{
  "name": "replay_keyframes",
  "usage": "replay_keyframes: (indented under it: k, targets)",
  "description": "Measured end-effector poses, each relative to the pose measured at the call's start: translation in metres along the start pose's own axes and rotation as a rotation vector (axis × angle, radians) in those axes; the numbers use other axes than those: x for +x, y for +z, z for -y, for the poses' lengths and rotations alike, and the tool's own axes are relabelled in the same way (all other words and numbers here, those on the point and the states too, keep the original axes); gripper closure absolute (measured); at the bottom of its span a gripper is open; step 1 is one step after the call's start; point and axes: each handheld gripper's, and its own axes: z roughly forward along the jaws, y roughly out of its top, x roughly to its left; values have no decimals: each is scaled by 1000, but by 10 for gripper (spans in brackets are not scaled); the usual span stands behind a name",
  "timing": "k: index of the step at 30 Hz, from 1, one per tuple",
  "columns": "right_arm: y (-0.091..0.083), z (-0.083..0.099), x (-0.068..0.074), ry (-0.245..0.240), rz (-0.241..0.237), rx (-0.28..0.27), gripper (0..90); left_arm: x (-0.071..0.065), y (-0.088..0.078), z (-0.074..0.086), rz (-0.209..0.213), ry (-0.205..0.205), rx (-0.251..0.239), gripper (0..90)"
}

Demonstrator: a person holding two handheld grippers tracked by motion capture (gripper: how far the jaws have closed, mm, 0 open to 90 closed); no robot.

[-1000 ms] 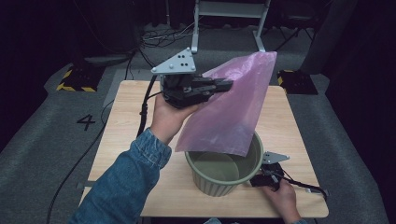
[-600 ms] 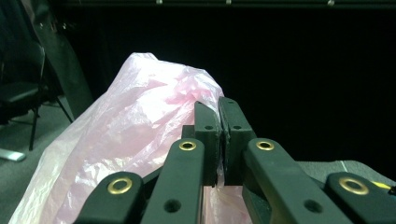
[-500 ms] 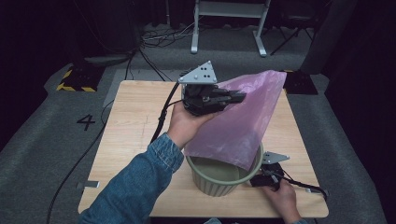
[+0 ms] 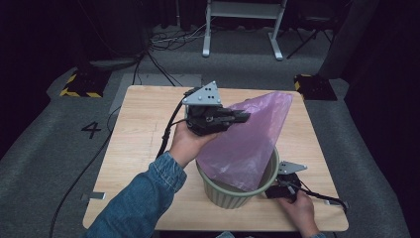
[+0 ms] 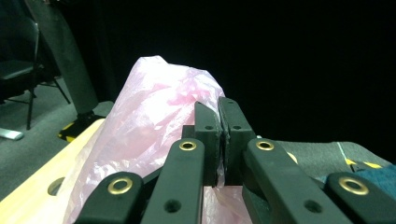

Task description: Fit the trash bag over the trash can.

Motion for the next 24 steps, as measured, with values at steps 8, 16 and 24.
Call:
replay_keyframes:
  k: [8,16,24]
  targets:
    - [0,0,0,1,0,0,206,6,-3,17,41,-4,24,875]
    - [0,0,0,1,0,1,206,9,-9,36,83,13,29,875]
    - [0,0,0,-2,-3,0,207,8,-18,53,72,-4,58,875]
